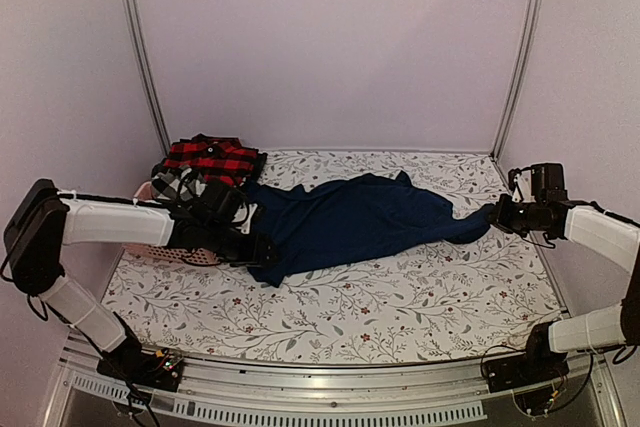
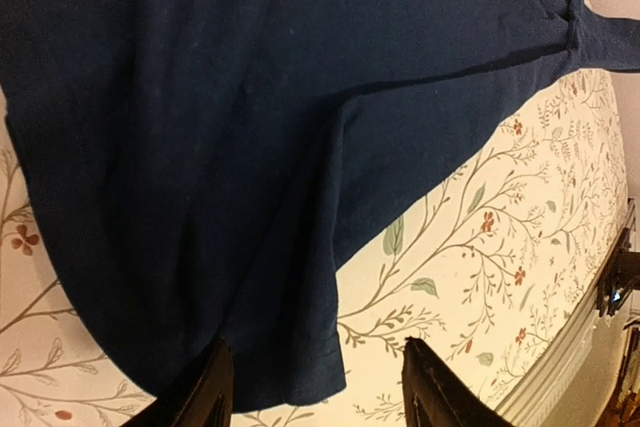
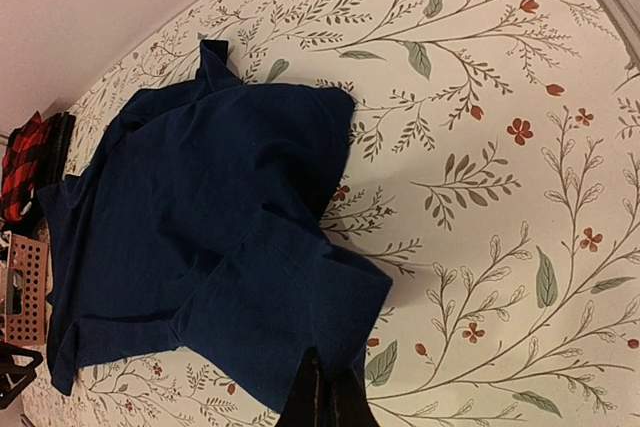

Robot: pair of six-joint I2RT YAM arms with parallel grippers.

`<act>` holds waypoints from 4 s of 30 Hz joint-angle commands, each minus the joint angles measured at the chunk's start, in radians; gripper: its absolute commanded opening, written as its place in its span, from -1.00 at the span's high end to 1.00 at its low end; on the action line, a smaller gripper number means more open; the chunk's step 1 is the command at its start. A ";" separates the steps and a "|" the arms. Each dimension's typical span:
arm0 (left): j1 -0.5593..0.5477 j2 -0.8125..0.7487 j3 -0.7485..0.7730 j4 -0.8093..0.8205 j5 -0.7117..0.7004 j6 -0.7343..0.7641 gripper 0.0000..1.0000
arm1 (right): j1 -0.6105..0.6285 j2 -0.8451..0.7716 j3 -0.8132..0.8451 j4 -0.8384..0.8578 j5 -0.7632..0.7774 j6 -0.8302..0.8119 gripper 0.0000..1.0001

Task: Fold and stack the mixed laundry pile
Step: Pick up the crumpled T-shirt from the center of the board, then flatten out the crumpled T-shirt at the center of the board.

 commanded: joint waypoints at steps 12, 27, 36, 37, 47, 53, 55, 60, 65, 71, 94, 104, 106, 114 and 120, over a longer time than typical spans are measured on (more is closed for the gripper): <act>-0.059 0.082 -0.002 0.045 0.135 -0.013 0.22 | -0.006 0.005 -0.019 0.024 -0.013 -0.010 1.00; -0.049 -0.002 0.196 -0.137 -0.266 0.108 1.00 | -0.016 -0.038 0.082 0.029 -0.013 -0.013 1.00; 0.060 -0.047 0.679 -0.161 -0.434 0.334 1.00 | -0.044 -0.011 0.556 0.018 -0.029 -0.020 1.00; 0.059 -0.054 0.714 -0.161 -0.417 0.363 1.00 | -0.044 -0.010 0.602 0.011 -0.034 -0.028 1.00; -0.013 -0.323 0.703 -0.076 -0.225 0.498 1.00 | -0.044 -0.230 0.758 -0.053 -0.061 -0.085 1.00; -0.029 -0.349 0.753 -0.065 -0.130 0.483 1.00 | -0.043 -0.259 0.827 -0.079 -0.038 -0.092 1.00; -0.029 -0.321 0.775 -0.067 -0.153 0.480 1.00 | -0.044 -0.252 0.816 -0.062 0.004 -0.093 1.00; 0.084 -0.192 0.811 -0.087 -0.223 0.370 1.00 | -0.044 -0.181 0.748 0.004 0.074 -0.081 1.00; 0.204 -0.010 0.796 0.002 -0.068 0.286 1.00 | -0.044 -0.010 0.704 0.072 0.094 -0.059 1.00; 0.303 0.365 1.162 -0.021 0.024 0.233 1.00 | -0.044 0.258 0.944 0.055 0.097 -0.050 1.00; 0.429 0.710 1.154 0.423 0.297 0.186 1.00 | -0.041 0.477 0.914 0.419 -0.026 -0.197 1.00; 0.397 0.798 1.013 0.397 0.292 0.185 1.00 | -0.035 0.430 0.596 0.410 -0.045 -0.218 1.00; 0.393 0.766 0.981 0.391 0.299 0.185 1.00 | -0.035 0.415 0.600 0.366 -0.062 -0.224 1.00; 0.354 0.472 0.646 0.329 0.299 0.203 1.00 | -0.035 0.166 0.405 0.178 -0.131 -0.152 1.00; 0.284 0.277 0.347 0.287 0.227 0.178 1.00 | -0.024 -0.082 0.133 0.043 -0.158 -0.055 1.00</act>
